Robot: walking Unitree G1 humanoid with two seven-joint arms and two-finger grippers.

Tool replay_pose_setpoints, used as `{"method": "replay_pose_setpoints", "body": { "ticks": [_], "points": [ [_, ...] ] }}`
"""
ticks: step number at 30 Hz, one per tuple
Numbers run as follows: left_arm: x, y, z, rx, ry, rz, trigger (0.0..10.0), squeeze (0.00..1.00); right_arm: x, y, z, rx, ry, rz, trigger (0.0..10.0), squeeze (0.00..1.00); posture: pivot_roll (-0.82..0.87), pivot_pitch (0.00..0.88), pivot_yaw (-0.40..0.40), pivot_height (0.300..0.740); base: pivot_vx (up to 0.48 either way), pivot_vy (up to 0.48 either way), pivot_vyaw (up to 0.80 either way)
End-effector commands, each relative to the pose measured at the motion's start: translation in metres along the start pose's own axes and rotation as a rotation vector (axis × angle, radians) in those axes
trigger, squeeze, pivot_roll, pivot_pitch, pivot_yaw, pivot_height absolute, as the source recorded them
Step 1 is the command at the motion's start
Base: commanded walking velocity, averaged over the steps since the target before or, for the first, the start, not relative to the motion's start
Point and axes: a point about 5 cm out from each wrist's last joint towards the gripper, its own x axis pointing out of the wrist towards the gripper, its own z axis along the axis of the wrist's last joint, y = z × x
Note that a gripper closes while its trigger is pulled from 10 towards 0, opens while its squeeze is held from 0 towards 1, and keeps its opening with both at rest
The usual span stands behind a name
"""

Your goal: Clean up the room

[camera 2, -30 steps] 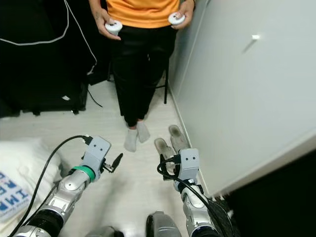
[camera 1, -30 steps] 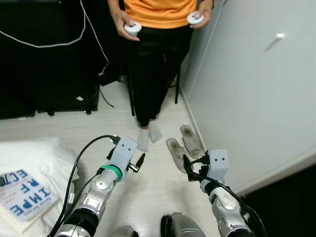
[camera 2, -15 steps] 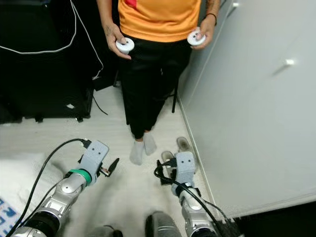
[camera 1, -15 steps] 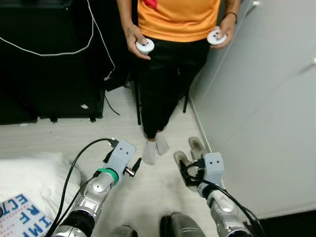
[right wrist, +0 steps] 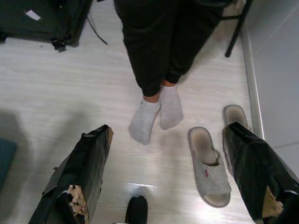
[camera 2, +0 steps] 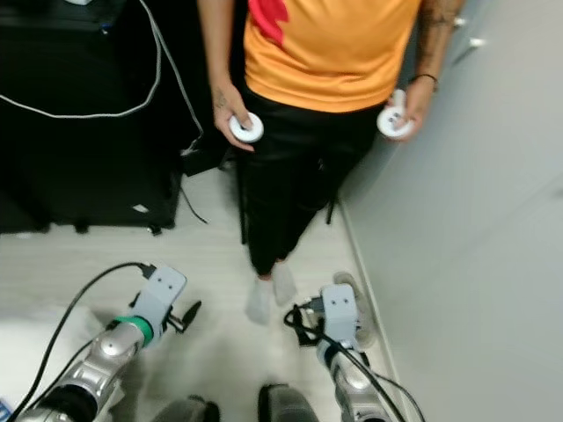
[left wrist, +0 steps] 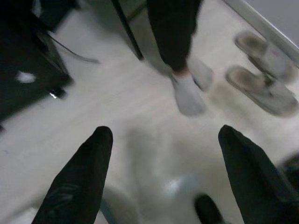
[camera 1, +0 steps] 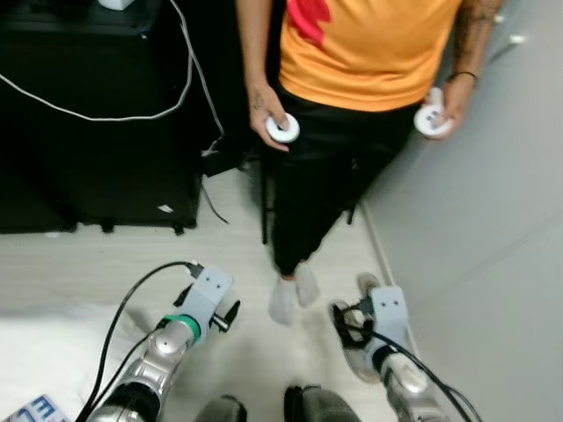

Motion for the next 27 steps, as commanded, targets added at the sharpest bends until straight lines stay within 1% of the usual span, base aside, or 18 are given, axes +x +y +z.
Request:
{"method": "replay_pose_setpoints", "body": {
  "ticks": [1,2,3,4,5,6,7,9,19,21,27],
  "points": [
    [-0.013,-0.003,-0.037,-0.013,0.151,-0.009,10.0,0.00,-0.011,0.002,-0.022,0.013,0.097,-0.001,10.0,0.00,0.01,0.078,0.010,0.724,0.000,0.000,0.77],
    [-0.013,-0.003,-0.037,-0.013,0.151,-0.009,10.0,0.00,-0.011,0.002,-0.022,0.013,0.097,-0.001,10.0,0.00,0.01,0.078,0.010,0.724,0.000,0.000,0.77],
    [-0.018,-0.004,-0.049,-0.020,0.203,-0.004,10.0,0.00,-0.015,0.002,-0.031,0.024,0.135,-0.006,10.0,0.00,0.01,0.078,0.010,0.724,0.000,0.000,0.76],
    [-0.018,-0.004,-0.049,-0.020,0.203,-0.004,10.0,0.00,-0.015,0.002,-0.031,0.024,0.135,-0.006,10.0,0.00,0.01,0.078,0.010,0.724,0.000,0.000,0.76],
    [-0.020,-0.004,-0.055,-0.026,0.233,0.000,10.0,0.00,-0.018,0.002,-0.036,0.032,0.159,-0.011,10.0,0.00,0.01,0.080,0.006,0.724,0.000,0.000,0.74],
    [-0.023,-0.002,-0.062,-0.055,0.266,0.025,10.0,0.00,-0.022,-0.001,-0.043,0.059,0.184,-0.030,10.0,0.00,0.02,0.089,0.006,0.724,0.000,0.000,0.73],
    [-0.023,-0.002,-0.062,-0.055,0.266,0.025,10.0,0.00,-0.022,-0.001,-0.043,0.059,0.184,-0.030,10.0,0.00,0.02,0.089,0.006,0.724,0.000,0.000,0.73],
    [-0.026,0.000,-0.067,-0.089,0.291,0.053,10.0,0.00,-0.026,-0.003,-0.048,0.084,0.201,-0.048,10.0,0.00,0.02,0.089,0.006,0.724,0.000,0.000,0.73],
    [-0.023,0.001,-0.062,-0.085,0.268,0.060,10.0,0.00,-0.025,-0.003,-0.045,0.069,0.181,-0.043,10.0,0.00,0.02,0.100,0.007,0.724,0.000,0.000,0.73],
    [-0.021,0.002,-0.058,-0.081,0.249,0.065,10.0,0.00,-0.022,0.001,-0.041,0.052,0.161,-0.025,10.0,0.00,0.02,0.112,0.014,0.724,0.000,0.000,0.74],
    [-0.020,0.004,-0.056,-0.076,0.237,0.071,10.0,0.00,-0.021,0.003,-0.039,0.041,0.149,-0.015,10.0,0.00,0.02,0.112,0.014,0.724,0.000,0.000,0.74]
  ]
}}
